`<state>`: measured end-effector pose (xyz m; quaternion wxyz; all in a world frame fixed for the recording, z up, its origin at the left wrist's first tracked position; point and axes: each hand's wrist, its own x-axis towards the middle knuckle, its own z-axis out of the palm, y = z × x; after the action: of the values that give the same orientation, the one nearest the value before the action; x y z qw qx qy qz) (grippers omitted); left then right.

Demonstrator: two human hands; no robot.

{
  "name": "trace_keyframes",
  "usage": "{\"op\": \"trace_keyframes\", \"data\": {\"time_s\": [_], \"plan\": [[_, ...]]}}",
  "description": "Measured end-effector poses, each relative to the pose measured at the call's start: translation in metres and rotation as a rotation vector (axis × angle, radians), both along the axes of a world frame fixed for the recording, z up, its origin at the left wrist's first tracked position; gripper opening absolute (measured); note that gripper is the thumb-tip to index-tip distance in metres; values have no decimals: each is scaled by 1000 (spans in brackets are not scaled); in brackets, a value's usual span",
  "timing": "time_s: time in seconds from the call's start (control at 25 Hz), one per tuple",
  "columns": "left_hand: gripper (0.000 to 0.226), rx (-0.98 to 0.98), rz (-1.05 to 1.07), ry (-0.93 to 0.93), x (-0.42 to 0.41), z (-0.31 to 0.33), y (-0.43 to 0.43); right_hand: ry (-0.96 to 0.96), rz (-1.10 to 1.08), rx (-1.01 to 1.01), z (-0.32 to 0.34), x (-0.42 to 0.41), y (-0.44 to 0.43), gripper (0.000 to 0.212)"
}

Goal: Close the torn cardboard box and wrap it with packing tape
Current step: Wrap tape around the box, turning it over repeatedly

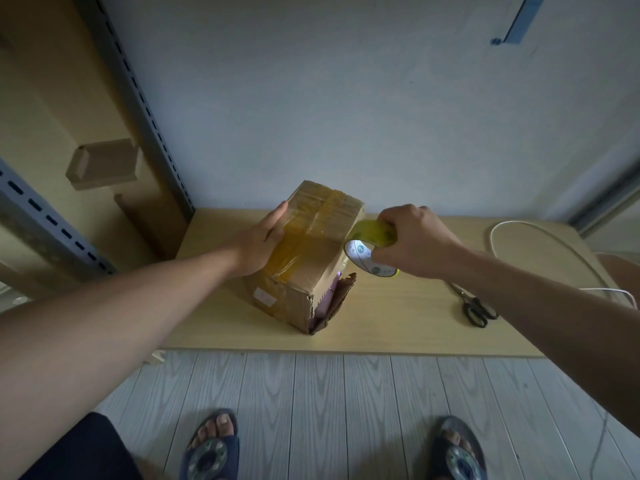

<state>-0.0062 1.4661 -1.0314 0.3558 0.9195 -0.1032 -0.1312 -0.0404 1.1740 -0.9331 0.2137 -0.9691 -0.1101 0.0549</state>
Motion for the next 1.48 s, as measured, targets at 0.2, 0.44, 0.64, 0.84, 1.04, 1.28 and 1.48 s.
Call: {"op": "trace_keyframes", "data": {"time_s": [0.2, 0.44, 0.64, 0.84, 1.04, 1.28, 1.48], "plan": [[58, -2, -20, -6, 2, -1, -3, 3, -5, 22, -14, -13, -19, 18], [55, -83, -5, 32, 1, 1, -7, 88, 3, 34, -32, -16, -24, 23], [55, -33, -9, 0, 2, -1, -3, 134, -7, 53, -48, -14, -24, 21], [54, -50, 8, 0, 1, 1, -5, 124, 13, 35, -53, -16, -24, 27], [54, -101, -13, 30, 0, 3, -4, 10, 15, 89, -38, -16, -25, 21], [59, -86, -51, 17, -3, 10, -8, -93, 42, 126, 11, -15, -16, 43], [59, -59, -80, 20, -4, 13, -8, -65, 59, 83, 10, -12, -22, 42]]}}
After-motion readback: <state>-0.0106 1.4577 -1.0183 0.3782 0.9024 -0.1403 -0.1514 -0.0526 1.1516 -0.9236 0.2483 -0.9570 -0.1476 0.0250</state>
